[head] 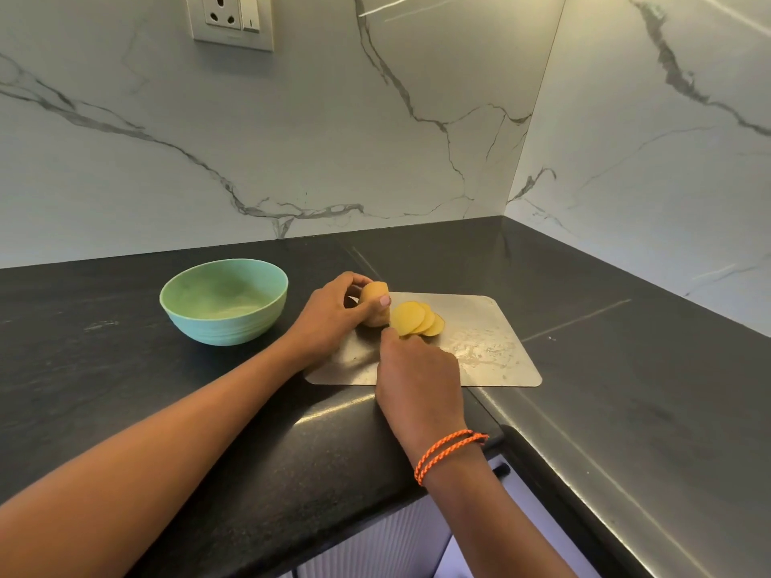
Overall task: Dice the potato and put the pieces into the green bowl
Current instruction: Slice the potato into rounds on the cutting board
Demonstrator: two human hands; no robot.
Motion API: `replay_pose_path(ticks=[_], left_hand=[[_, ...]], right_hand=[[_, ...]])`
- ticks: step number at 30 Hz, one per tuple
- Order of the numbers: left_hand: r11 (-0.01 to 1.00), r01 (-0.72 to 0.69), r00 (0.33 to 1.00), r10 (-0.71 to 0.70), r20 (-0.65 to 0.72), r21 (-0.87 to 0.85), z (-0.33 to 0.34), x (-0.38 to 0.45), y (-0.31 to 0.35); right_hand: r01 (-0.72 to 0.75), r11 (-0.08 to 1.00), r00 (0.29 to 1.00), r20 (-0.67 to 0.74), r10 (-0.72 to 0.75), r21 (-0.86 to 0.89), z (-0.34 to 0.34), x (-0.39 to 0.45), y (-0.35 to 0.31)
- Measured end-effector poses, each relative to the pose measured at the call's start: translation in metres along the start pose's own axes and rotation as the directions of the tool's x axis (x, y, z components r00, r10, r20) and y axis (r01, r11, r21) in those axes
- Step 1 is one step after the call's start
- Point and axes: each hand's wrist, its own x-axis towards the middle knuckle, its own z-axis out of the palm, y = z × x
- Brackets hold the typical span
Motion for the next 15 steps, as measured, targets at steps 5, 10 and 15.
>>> replay_pose_path(ticks=[5,10,15], left_hand=[[0.998,-0.058,0.997,0.059,0.058,-0.025,-0.003,-0.003,-0.004],[0.996,-0.066,0.995,0.070,0.066,-0.052,-0.009,0.000,-0.007],[0.993,-0.058,0.995,0.066,0.078,-0.101,-0.012,0.002,-0.008]], right_hand=[[-0.122,0.988,0.991,-0.041,0.126,0.098,0.008,0.007,0.013],[-0.163,0.970,0.984,-0.048,0.174,0.180,0.011,0.014,0.014],[-0.154,0.957,0.971,-0.140,0.192,0.246,0.007,0.017,0.011]])
